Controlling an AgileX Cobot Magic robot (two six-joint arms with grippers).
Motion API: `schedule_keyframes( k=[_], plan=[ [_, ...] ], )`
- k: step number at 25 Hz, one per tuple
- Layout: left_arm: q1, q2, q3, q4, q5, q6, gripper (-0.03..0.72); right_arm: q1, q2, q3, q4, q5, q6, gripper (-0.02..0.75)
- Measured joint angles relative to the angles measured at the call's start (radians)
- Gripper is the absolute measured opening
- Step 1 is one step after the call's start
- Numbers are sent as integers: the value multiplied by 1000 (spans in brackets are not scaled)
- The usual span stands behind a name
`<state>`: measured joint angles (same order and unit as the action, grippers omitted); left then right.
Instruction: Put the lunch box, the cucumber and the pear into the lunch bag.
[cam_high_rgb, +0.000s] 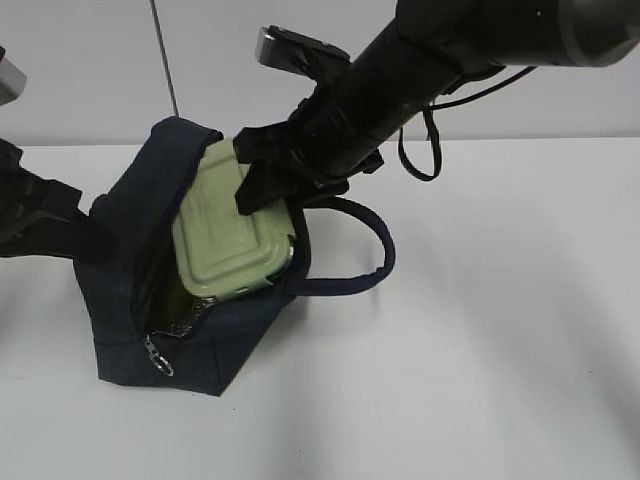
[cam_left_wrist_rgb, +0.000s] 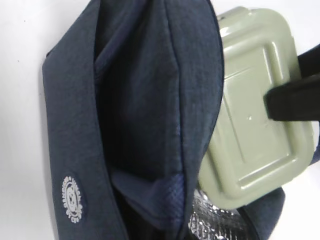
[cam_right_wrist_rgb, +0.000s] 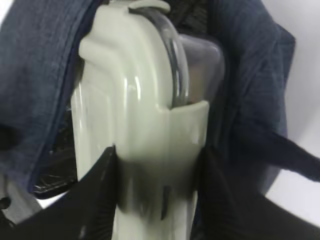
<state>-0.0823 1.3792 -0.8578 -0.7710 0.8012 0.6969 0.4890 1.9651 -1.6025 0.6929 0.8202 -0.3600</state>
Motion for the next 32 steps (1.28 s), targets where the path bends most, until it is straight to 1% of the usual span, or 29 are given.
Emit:
schedule_keyframes(
  k=[3,8,11,12,14,15,18,24,25,27,32],
  plan=[
    [0,0,0,0,-2,0,-16,23,16,-15,67,-12,-21,326],
    [0,0,0,1,-1,0,-16,95,84,-61,77,-26,-80,330],
    [0,0,0,8,6,0,-16,111,104,-76,80,-26,-120,389],
    [0,0,0,8,6,0,-16,111,104,-81,80,-20,-128,424],
    [0,0,0,1,10,0,-16,109,104,-109,74,18,-137,472],
    [0,0,0,-3,12,0,-16,107,104,-128,69,36,-141,482],
    [-1,0,0,-8,18,0,-16,104,82,-195,7,80,-138,487],
    [-1,0,0,-7,18,0,-16,102,12,-294,-283,113,57,456],
    [-1,0,0,-7,19,0,-16,100,12,-294,-309,123,79,454],
    [-1,0,0,-7,19,0,-16,100,20,-294,-342,152,113,450],
    [-1,0,0,-7,19,0,-16,100,81,-294,-344,186,147,449]
  ],
)
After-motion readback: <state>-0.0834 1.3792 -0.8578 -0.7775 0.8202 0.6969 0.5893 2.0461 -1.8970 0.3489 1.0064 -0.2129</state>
